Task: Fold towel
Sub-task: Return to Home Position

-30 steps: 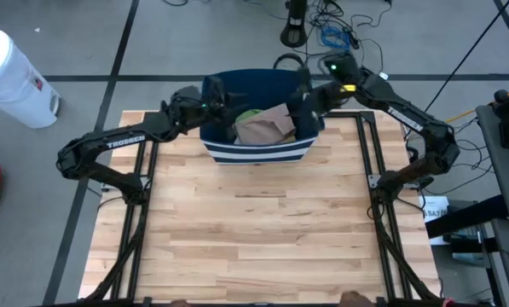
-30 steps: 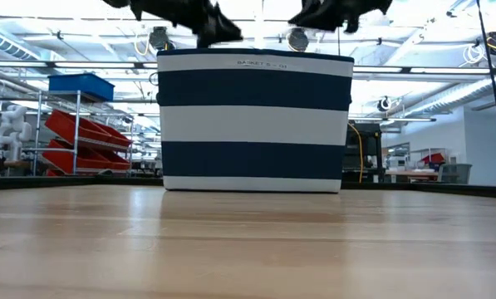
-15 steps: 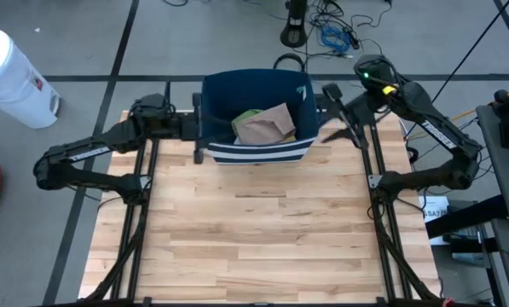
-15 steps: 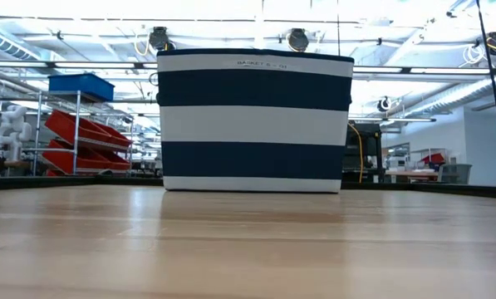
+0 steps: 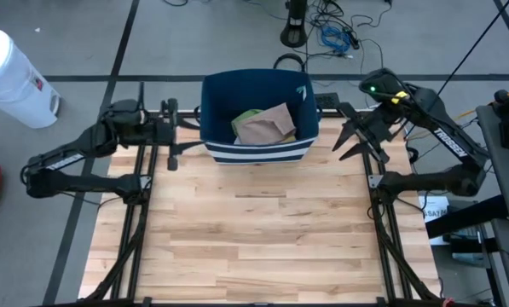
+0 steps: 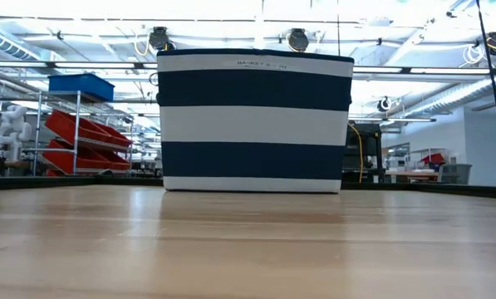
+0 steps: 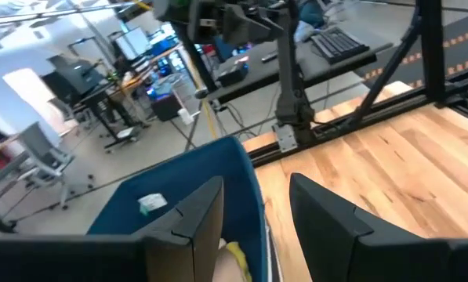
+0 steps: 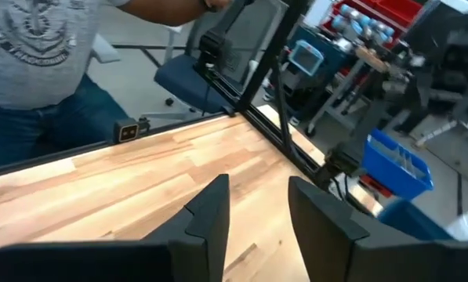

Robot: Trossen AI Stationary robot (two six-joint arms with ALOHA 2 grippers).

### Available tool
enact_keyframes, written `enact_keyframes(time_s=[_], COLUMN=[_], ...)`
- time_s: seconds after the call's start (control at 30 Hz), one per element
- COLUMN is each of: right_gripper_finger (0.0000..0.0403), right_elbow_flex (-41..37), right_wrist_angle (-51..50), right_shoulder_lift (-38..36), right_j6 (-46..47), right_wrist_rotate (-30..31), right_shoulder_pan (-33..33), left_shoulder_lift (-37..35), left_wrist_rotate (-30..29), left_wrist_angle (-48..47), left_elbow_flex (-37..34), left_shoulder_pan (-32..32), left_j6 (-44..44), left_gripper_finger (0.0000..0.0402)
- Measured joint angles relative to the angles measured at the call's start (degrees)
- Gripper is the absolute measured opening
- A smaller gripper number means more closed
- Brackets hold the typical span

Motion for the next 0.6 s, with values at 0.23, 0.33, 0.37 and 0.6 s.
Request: enact_keyframes(time_s=[0.23, 0.33, 0.37, 0.6], right_gripper_finger=[0.0105, 0.0105, 0.0105, 0.0105], right_elbow_flex=[-1.02, -1.34, -1.34, -1.34], right_wrist_angle=[-4.24, -6.12, -6.41, -7.8], right_shoulder_lift=[-2.63, -4.01, -4.51, -9.05], right_j6=[0.48, -0.1, 0.05, -0.16], right_wrist_rotate=[-0.34, -0.44, -0.48, -3.93], right_shoulder_pan=[-4.22, -5.66, -6.17, -8.79], left_shoulder_lift=[-3.56, -5.23, -5.98, -13.7], left_wrist_rotate=[-0.47, -0.49, -0.5, -4.41], left_wrist_angle=[-3.48, -3.28, -2.77, 7.86], left_elbow_flex=[-0.02, -1.87, -3.04, -15.02], left_shoulder_pan=[1.04, 1.04, 1.04, 1.05], left_j6=[-2.46, -3.65, -3.83, -6.51], left_gripper_finger=[0.0154, 0.0154, 0.0154, 0.0154])
